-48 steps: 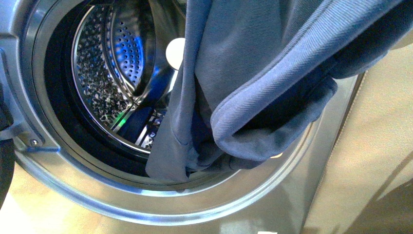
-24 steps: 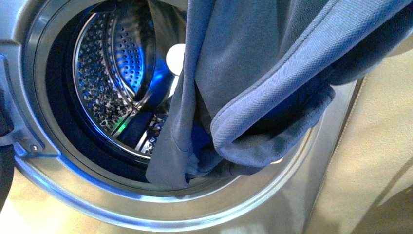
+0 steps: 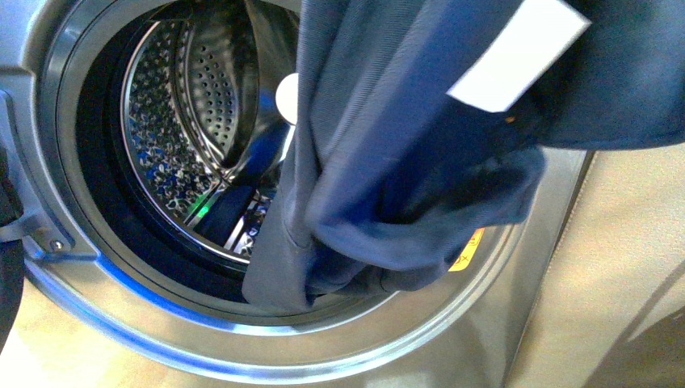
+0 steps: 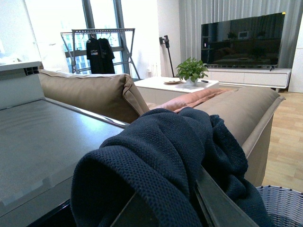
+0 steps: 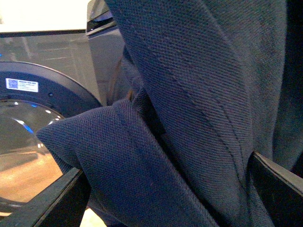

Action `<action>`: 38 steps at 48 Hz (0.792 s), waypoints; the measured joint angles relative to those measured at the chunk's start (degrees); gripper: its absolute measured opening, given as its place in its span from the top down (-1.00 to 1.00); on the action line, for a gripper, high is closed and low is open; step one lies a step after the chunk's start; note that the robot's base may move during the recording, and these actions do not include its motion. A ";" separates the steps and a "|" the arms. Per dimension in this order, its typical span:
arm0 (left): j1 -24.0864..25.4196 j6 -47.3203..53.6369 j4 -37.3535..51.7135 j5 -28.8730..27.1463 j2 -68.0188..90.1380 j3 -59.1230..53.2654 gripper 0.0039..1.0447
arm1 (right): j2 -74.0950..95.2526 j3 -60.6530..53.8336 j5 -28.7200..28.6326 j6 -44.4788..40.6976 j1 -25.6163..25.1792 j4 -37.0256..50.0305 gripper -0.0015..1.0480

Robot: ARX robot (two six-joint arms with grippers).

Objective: Collect clothes from washing machine

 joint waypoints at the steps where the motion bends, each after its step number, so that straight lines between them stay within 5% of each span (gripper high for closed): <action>1: 0.00 0.00 0.00 0.00 0.00 0.00 0.86 | 0.81 0.37 -0.42 0.68 0.63 0.66 -0.86; 24: 0.00 0.00 0.00 -0.02 0.00 0.00 0.86 | 10.21 8.07 5.22 1.55 8.44 2.64 -0.85; 38: 0.00 0.00 0.00 -0.04 0.00 0.00 0.86 | 16.06 14.21 17.70 0.85 12.94 4.81 -0.86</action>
